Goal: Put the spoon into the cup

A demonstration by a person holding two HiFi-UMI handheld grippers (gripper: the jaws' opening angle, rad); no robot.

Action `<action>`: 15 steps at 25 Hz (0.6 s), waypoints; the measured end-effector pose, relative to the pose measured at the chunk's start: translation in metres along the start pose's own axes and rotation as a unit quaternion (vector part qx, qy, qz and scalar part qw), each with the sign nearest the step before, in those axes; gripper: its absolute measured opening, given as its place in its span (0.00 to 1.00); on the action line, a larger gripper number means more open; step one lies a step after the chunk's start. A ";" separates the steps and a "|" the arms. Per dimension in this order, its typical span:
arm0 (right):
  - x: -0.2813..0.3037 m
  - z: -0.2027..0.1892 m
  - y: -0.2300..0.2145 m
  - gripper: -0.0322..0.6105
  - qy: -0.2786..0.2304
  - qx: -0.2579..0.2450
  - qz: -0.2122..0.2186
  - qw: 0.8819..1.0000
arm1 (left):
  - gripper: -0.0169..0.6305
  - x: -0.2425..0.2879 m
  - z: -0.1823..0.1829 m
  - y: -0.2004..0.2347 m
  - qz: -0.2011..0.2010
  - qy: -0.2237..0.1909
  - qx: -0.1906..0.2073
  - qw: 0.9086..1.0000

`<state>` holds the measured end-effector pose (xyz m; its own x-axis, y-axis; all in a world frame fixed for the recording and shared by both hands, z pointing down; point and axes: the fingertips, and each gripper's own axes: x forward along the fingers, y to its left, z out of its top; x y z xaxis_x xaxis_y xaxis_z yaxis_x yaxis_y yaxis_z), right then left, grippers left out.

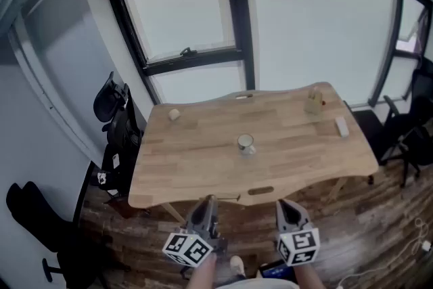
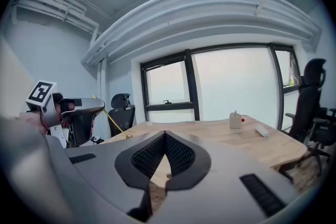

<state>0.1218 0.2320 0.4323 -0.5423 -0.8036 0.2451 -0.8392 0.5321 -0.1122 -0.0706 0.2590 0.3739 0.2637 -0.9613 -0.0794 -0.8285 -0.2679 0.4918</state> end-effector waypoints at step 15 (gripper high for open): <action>-0.025 -0.006 -0.004 0.05 -0.009 0.006 0.002 1.000 | 0.03 -0.021 -0.011 -0.010 0.005 -0.006 0.004 1.000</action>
<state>0.1394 0.2519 0.4326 -0.5455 -0.8066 0.2278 -0.8379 0.5312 -0.1253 -0.0626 0.2822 0.3799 0.2485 -0.9649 -0.0848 -0.8357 -0.2579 0.4849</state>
